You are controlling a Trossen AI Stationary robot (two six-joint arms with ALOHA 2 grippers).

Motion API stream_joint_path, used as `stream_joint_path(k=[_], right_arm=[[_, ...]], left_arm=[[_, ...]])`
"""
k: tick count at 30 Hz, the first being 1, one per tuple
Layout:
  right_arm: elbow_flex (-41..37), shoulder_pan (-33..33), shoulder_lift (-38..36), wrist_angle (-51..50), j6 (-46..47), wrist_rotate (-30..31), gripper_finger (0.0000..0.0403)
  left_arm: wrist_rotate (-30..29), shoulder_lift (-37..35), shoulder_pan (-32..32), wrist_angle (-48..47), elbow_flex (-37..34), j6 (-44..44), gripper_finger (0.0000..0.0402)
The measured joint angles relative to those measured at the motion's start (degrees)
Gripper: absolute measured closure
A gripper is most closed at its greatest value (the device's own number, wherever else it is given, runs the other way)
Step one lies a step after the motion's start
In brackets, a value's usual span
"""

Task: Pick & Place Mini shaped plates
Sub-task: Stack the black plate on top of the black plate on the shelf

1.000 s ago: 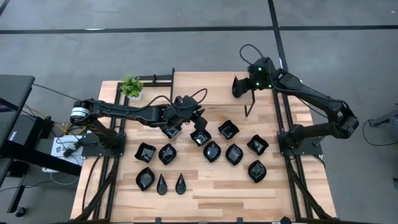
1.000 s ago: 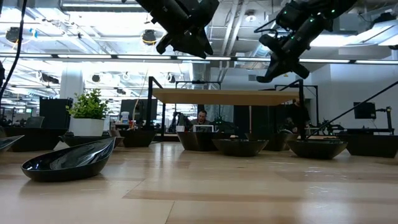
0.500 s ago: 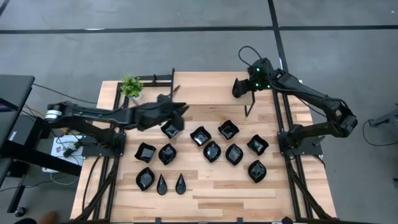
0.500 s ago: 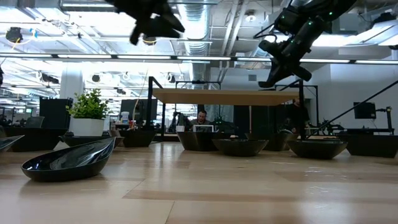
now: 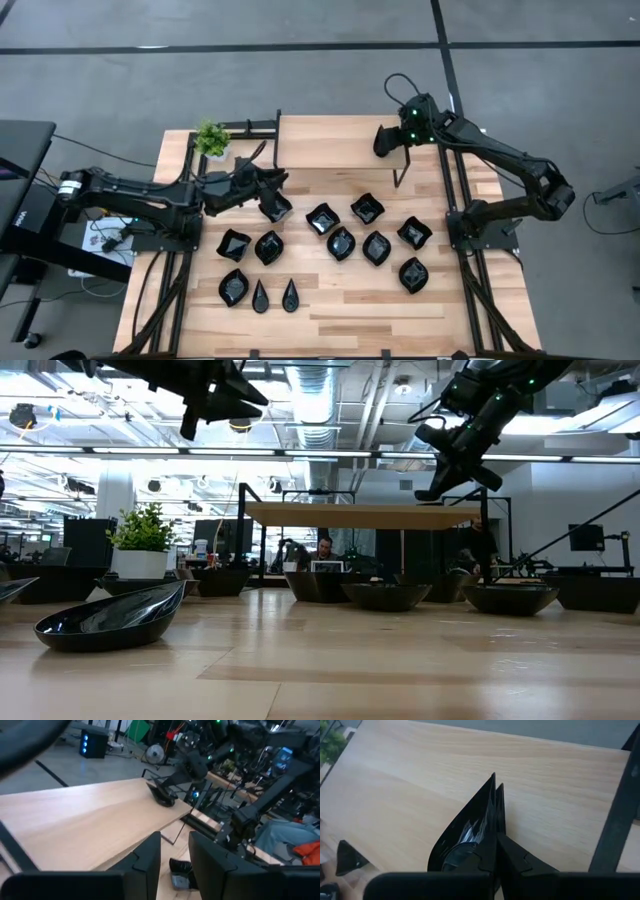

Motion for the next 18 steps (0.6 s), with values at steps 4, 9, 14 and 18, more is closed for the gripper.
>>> stream_joint_path(k=[4,9,14,18], right_arm=[[0.0,1.2,0.0,-0.1,1.6,2.8,0.0403],[0.0,2.5,0.0,-0.2,2.1,5.2,0.0403],[0.0,2.6,0.0,-0.3,2.0,6.2,0.0403],[0.0,2.6,0.0,-0.8,1.9,6.4,0.0403]], left_arm=[[0.0,0.3,0.0,0.5,0.0,0.0,0.0300],[0.0,0.3,0.0,0.5,0.0,0.1,0.0300],[0.0,0.3,0.0,0.5,0.0,0.2,0.0300],[0.0,0.3,0.0,0.5,0.0,0.2,0.0300]])
